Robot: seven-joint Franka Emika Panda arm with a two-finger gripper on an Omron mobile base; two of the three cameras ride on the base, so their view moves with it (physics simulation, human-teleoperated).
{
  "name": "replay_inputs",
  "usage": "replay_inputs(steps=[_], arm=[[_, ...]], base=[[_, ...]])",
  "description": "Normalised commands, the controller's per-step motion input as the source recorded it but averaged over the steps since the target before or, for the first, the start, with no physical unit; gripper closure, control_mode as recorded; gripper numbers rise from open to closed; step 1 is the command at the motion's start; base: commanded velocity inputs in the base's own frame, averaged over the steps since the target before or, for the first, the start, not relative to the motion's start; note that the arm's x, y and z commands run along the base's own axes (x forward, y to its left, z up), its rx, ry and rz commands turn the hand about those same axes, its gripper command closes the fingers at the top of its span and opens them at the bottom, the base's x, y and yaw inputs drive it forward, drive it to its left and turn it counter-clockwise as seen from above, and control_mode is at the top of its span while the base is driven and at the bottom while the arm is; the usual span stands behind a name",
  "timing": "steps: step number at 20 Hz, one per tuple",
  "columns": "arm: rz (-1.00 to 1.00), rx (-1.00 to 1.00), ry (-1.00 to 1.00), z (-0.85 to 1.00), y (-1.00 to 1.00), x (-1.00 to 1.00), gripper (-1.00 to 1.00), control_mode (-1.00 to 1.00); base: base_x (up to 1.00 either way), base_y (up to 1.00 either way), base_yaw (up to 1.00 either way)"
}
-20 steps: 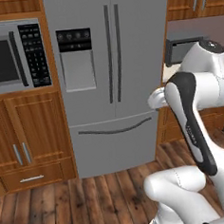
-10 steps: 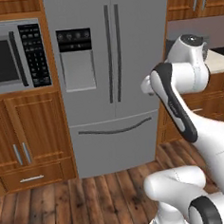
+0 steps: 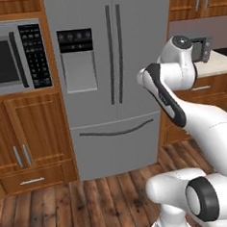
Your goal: Place one of the steaks on the plate and the other in the bowl. Then place the bowl in the fridge.
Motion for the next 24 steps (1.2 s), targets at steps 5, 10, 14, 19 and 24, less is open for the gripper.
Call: replay_inputs(steps=[5, 10, 14, 19, 24], arm=[[0.00, 0.00, -0.11, 0.00, 0.00, 0.63, -1.00, -1.00], [0.00, 0.03, -0.01, 0.00, -0.01, 0.60, -1.00, -1.00], [0.00, 0.00, 0.00, 0.00, -0.05, 0.68, -1.00, -1.00], [0.00, 0.00, 0.00, 0.00, -0.06, 0.64, -1.00, -1.00], [0.00, 0.00, 0.00, 0.00, -0.10, 0.51, -1.00, -1.00]], base=[[0.00, 0.00, 0.00], [0.00, 0.00, 0.00], [0.00, 0.00, 0.00], [0.00, 0.00, 0.00], [0.00, 0.00, 0.00]])
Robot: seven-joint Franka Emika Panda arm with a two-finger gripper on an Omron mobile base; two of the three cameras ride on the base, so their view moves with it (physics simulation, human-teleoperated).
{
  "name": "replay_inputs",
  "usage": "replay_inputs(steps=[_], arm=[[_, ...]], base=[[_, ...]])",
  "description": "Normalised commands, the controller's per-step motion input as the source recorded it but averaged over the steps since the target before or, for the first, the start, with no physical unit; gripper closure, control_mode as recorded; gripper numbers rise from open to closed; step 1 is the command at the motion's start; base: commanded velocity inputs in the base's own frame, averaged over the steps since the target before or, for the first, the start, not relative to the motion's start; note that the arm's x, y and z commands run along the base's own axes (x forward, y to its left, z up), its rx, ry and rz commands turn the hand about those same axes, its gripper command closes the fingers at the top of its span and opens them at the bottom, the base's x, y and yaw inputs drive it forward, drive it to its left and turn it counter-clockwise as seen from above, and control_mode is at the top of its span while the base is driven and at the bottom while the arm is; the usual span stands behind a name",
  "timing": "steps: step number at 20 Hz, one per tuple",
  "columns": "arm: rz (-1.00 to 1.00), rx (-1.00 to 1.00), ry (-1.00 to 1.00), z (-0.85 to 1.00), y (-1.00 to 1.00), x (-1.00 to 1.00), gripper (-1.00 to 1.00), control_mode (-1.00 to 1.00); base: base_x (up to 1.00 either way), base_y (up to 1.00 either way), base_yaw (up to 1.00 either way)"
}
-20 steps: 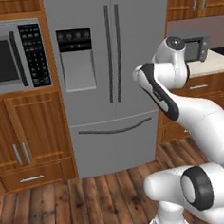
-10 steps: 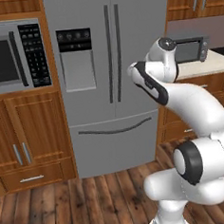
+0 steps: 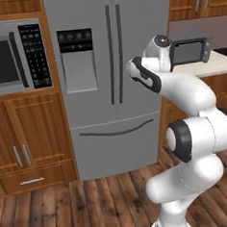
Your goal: Place one of the steaks on the plate and the other in the bowl. Then place the bowl in the fridge.
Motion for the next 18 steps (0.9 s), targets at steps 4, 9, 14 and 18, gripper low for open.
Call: replay_inputs(steps=[4, 9, 14, 18], arm=[[0.00, 0.00, 0.00, 0.00, -0.09, 0.52, -1.00, -1.00], [0.00, 0.00, 0.00, 0.00, 0.00, 0.51, -1.00, -1.00], [0.00, 0.00, 0.00, 0.00, 0.00, 0.54, -1.00, -1.00], [0.01, 0.00, 0.00, 0.00, 0.00, 0.47, -1.00, -1.00]], base=[[0.00, 0.00, 0.00], [0.00, 0.00, 0.00], [0.00, 0.00, 0.00], [0.00, 0.00, 0.00]])
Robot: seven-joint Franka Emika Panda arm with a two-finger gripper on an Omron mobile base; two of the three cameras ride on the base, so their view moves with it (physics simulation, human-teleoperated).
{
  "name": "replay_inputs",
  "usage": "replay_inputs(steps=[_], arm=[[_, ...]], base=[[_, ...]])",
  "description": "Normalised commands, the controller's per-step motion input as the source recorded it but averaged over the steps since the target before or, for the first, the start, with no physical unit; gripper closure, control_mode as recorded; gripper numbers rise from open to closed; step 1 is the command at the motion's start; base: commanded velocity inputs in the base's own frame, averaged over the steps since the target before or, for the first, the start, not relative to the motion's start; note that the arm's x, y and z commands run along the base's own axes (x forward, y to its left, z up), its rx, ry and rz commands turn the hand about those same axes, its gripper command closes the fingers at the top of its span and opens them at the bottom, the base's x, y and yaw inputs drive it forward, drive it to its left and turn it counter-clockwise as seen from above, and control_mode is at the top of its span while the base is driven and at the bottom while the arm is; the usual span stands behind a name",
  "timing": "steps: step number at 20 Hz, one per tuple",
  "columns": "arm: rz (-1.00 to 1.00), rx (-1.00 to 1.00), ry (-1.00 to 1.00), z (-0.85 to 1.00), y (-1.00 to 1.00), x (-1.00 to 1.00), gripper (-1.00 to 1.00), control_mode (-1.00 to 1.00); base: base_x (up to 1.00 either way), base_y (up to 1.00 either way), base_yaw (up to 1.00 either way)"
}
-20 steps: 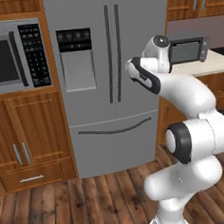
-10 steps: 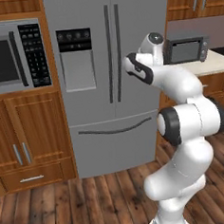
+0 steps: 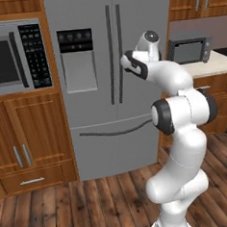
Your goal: Place one of the steaks on the plate and the other in the bowl. Then place the bowl in the fridge.
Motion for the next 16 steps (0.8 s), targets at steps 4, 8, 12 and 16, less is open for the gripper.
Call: replay_inputs(steps=[4, 8, 12, 16], arm=[[0.02, 0.00, 0.00, 0.00, -0.01, 0.56, -1.00, -1.00], [0.02, 0.00, 0.00, 0.00, 0.00, 0.62, -1.00, -1.00], [0.05, 0.00, 0.00, 0.00, -0.11, 0.59, -1.00, -1.00], [0.06, 0.00, 0.00, 0.00, -0.06, 0.56, -1.00, -1.00]], base=[[0.00, 0.00, 0.00], [0.00, 0.00, 0.00], [0.00, 0.00, 0.00], [0.00, 0.00, 0.00]])
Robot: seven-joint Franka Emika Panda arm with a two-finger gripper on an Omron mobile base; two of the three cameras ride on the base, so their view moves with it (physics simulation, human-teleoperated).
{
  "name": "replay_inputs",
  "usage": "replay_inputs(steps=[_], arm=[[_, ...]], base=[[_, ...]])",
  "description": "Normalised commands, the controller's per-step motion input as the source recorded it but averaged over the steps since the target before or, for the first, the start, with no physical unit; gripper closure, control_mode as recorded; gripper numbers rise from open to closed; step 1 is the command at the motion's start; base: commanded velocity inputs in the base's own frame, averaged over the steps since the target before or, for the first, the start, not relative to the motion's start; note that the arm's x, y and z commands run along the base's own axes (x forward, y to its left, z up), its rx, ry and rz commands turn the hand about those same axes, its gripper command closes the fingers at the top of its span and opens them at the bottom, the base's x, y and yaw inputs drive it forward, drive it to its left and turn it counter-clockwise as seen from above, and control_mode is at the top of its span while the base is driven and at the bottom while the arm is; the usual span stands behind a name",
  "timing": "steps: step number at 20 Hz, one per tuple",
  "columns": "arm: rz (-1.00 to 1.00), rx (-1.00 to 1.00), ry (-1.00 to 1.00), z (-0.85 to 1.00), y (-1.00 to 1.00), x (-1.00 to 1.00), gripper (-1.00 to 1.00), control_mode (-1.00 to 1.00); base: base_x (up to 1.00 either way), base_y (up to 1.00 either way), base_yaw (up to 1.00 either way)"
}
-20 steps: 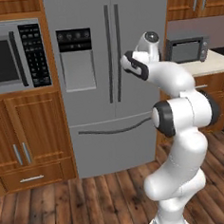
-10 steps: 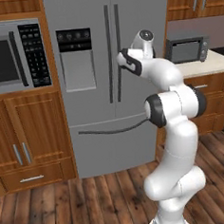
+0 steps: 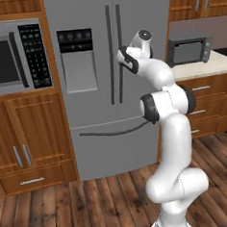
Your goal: Place one of the steaks on the plate and the other in the bowl. Then place the bowl in the fridge.
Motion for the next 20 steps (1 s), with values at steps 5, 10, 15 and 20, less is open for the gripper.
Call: replay_inputs(steps=[5, 10, 15, 20], arm=[[0.04, 0.01, -0.04, -0.19, -0.01, 0.26, -1.00, -1.00], [-0.01, 0.00, -0.12, -0.20, -0.02, -0.65, -1.00, -1.00], [-0.06, 0.00, -0.02, -0.32, -0.08, -1.00, -1.00, -1.00], [-0.03, 0.00, 0.00, -0.29, -0.01, -0.79, -1.00, -1.00]], base=[[0.00, 0.00, 0.00], [0.00, 0.00, 0.00], [0.00, 0.00, 0.00], [0.00, 0.00, 0.00]])
